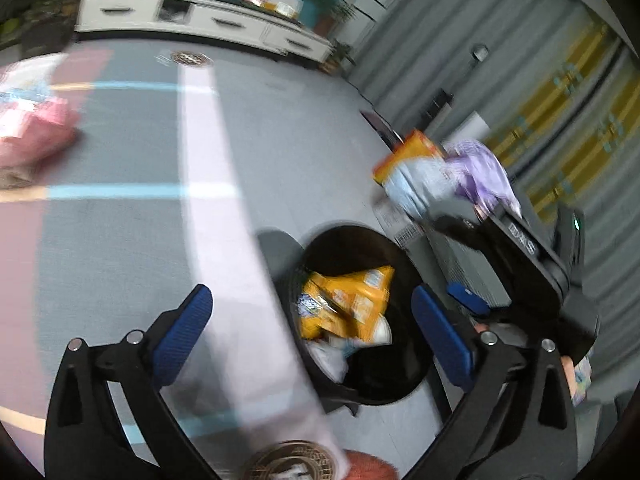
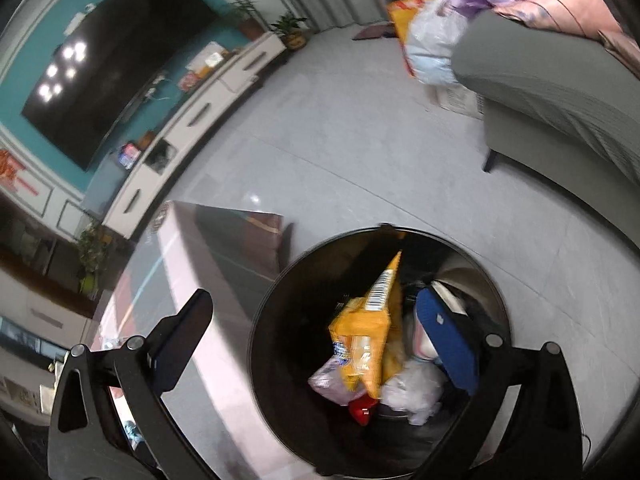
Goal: Collect trash
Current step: 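Open both grippers over the bin, dropping the chip bag and cup, then move both tools back to the table, then grasp the blue cloth with the left gripper while the right grasps the pink bag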
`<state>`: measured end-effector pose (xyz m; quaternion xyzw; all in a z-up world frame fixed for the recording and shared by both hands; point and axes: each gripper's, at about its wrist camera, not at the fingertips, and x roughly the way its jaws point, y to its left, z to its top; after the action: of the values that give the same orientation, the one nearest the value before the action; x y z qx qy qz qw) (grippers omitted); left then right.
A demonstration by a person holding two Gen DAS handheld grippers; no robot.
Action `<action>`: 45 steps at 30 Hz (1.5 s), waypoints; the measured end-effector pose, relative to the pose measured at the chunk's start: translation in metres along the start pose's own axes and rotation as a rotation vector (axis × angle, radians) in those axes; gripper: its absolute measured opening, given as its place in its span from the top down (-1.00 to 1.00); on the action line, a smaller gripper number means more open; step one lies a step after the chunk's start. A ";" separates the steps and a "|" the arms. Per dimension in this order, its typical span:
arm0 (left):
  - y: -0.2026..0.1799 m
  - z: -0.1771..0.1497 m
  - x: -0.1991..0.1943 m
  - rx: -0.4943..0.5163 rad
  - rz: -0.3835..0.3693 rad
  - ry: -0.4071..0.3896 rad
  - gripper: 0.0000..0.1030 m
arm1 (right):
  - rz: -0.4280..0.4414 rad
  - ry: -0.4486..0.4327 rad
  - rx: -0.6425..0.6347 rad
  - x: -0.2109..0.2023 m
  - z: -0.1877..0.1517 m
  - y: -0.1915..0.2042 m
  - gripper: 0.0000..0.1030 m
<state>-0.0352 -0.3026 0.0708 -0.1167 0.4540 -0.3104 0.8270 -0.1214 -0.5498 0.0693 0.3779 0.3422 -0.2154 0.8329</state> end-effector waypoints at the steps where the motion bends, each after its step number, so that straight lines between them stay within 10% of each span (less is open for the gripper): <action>1: 0.012 0.005 -0.013 -0.012 0.044 -0.032 -0.94 | 0.016 -0.005 -0.013 -0.001 -0.001 0.007 -0.94; 8: 0.105 0.027 -0.097 -0.137 0.291 -0.211 -0.94 | 0.085 -0.040 -0.129 -0.007 -0.014 0.051 -0.94; 16: 0.219 0.034 -0.137 -0.310 0.544 -0.238 -0.91 | 0.138 -0.012 -0.274 0.004 -0.041 0.113 -0.94; 45: 0.267 0.007 -0.101 -0.409 0.406 -0.188 0.47 | 0.106 0.077 -0.532 0.043 -0.104 0.182 -0.93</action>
<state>0.0392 -0.0323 0.0164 -0.2159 0.4428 -0.0284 0.8698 -0.0220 -0.3602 0.0756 0.1713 0.3981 -0.0595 0.8992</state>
